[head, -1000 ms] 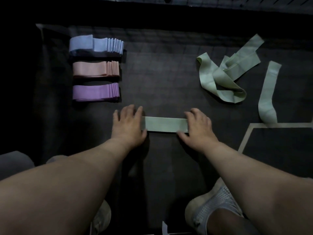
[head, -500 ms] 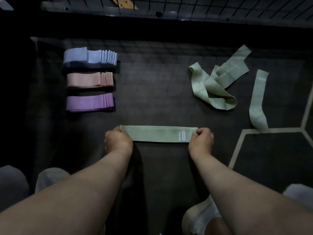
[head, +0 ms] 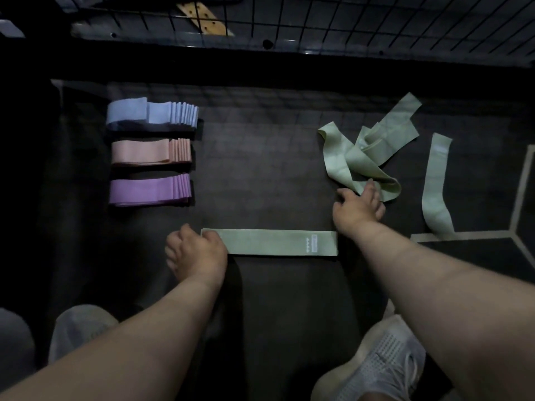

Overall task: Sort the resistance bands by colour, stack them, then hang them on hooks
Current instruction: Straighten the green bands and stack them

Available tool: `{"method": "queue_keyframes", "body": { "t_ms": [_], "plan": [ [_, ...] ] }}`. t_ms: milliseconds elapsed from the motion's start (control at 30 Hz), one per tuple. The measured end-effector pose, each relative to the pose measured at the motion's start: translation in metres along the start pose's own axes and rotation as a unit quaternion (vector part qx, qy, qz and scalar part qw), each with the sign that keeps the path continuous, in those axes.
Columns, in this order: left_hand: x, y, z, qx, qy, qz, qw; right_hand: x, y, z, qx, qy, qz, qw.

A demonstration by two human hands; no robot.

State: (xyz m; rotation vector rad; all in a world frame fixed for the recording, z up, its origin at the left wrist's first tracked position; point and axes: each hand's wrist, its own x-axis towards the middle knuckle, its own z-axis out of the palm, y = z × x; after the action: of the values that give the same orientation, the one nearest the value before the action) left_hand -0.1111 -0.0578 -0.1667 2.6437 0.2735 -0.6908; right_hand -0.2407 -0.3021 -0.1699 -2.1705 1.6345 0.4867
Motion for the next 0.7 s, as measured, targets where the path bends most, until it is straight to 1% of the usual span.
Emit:
{"method": "queue_keyframes", "body": {
  "t_ms": [67, 100, 167, 233, 300, 333, 433, 533, 600, 700],
  "plan": [
    [-0.001, 0.003, -0.004, -0.008, 0.017, 0.020, 1.000, 0.014, 0.001, -0.014, -0.065, -0.052, -0.007, 0.997],
    [-0.001, 0.006, -0.007, -0.010, 0.025, 0.029, 0.999, 0.018, 0.001, -0.021, -0.068, -0.050, -0.014, 0.996],
    [-0.003, 0.011, -0.011, -0.012, 0.038, 0.051, 0.998, 0.023, 0.002, -0.036, -0.012, 0.014, -0.037, 0.999],
    [-0.007, 0.019, -0.015, -0.014, 0.048, 0.083, 0.995, 0.018, -0.001, -0.056, 0.086, 0.070, -0.072, 0.991],
    [-0.015, 0.032, -0.022, -0.021, 0.046, 0.118, 0.992, 0.009, -0.011, -0.079, 0.168, 0.087, -0.114, 0.975],
    [-0.019, 0.040, -0.026, -0.026, 0.040, 0.136, 0.990, 0.005, -0.017, -0.091, 0.186, 0.095, -0.133, 0.969],
    [-0.036, 0.069, -0.043, -0.034, 0.003, 0.198, 0.980, -0.012, -0.040, -0.130, 0.202, 0.114, -0.176, 0.957],
    [-0.052, 0.101, -0.068, -0.011, -0.039, 0.263, 0.964, -0.043, -0.060, -0.172, 0.184, 0.092, -0.227, 0.952],
    [-0.056, 0.115, -0.086, -0.006, -0.091, 0.278, 0.956, -0.073, -0.074, -0.202, 0.177, 0.062, -0.267, 0.945],
    [-0.069, 0.128, -0.119, -0.067, -0.160, 0.286, 0.942, -0.130, -0.085, -0.250, 0.185, 0.022, -0.329, 0.926]
  ]
}}
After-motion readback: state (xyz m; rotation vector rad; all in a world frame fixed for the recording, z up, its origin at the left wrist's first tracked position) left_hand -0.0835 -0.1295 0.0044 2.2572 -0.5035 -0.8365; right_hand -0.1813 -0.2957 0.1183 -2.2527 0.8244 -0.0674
